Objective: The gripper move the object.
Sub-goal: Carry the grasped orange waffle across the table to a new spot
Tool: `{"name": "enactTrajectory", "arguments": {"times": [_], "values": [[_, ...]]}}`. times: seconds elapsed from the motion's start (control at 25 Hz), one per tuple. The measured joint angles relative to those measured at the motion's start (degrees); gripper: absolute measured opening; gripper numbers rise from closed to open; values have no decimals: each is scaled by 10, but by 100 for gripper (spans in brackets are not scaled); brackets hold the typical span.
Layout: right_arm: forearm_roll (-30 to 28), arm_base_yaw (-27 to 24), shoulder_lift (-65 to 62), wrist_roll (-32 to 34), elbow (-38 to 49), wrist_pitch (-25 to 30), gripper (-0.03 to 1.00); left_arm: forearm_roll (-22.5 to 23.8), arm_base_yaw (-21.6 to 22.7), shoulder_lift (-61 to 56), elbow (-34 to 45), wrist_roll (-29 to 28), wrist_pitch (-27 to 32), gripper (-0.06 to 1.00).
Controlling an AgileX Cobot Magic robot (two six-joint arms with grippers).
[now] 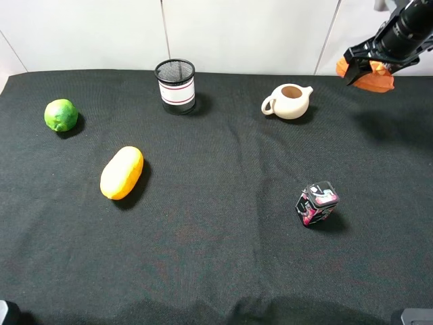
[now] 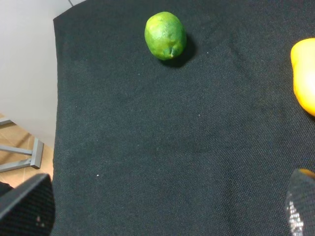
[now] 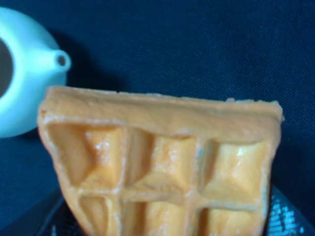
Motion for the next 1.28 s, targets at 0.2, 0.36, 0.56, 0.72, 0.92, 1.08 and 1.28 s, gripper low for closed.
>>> {"name": "enactTrajectory", "arguments": {"times": [0.2, 0.36, 0.56, 0.72, 0.92, 1.08, 1.28], "values": [[1, 0, 24, 1, 0, -24, 51, 0, 0, 0, 0, 0, 0, 99], [1, 0, 41, 1, 0, -33, 51, 0, 0, 0, 0, 0, 0, 99], [1, 0, 63, 1, 1, -54, 51, 0, 0, 0, 0, 0, 0, 99], [1, 0, 77, 1, 3, -69, 51, 0, 0, 0, 0, 0, 0, 99], [1, 0, 95, 1, 3, -73, 51, 0, 0, 0, 0, 0, 0, 99], [1, 0, 108, 1, 3, -84, 51, 0, 0, 0, 0, 0, 0, 99], [1, 0, 119, 1, 3, -96, 51, 1, 0, 0, 0, 0, 0, 99]]}}
